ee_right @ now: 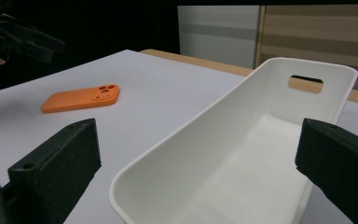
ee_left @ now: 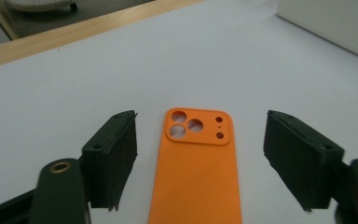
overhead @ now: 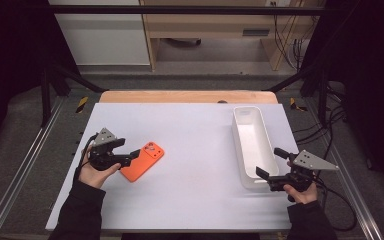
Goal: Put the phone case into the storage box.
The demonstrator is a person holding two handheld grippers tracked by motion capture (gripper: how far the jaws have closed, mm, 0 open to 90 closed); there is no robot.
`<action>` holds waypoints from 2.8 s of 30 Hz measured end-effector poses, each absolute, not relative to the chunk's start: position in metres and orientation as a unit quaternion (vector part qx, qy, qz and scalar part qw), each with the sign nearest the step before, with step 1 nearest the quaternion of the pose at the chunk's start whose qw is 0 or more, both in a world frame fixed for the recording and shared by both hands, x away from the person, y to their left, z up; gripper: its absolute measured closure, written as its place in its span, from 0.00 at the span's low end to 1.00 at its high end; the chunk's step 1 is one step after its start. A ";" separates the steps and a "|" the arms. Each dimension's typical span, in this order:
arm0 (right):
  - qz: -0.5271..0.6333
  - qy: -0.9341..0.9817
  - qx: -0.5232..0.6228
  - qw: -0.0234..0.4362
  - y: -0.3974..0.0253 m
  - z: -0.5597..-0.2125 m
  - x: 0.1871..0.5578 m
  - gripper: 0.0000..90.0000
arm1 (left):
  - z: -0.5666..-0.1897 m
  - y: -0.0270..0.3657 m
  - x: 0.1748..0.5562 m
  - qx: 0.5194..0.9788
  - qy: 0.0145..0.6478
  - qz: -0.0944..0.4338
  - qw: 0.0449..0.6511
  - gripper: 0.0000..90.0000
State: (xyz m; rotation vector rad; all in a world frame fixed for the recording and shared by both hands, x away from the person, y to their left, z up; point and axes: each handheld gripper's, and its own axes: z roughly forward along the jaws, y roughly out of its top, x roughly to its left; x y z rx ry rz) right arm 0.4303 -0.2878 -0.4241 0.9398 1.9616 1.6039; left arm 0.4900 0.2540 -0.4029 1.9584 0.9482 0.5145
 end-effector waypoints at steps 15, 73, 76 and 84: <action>0.578 0.709 0.340 0.219 -0.288 -0.424 0.430 0.00 | -0.387 0.239 0.492 0.797 0.366 0.212 0.432 0.00; 0.575 0.711 0.339 0.220 -0.288 -0.425 0.430 0.00 | -0.444 0.221 0.534 0.858 0.386 0.143 0.306 0.00; 0.576 0.710 0.339 0.221 -0.288 -0.424 0.430 0.00 | -0.447 0.220 0.535 0.861 0.387 0.140 0.299 0.00; 0.576 0.710 0.341 0.219 -0.288 -0.424 0.430 0.00 | -0.455 0.219 0.536 0.870 0.386 0.128 0.279 0.00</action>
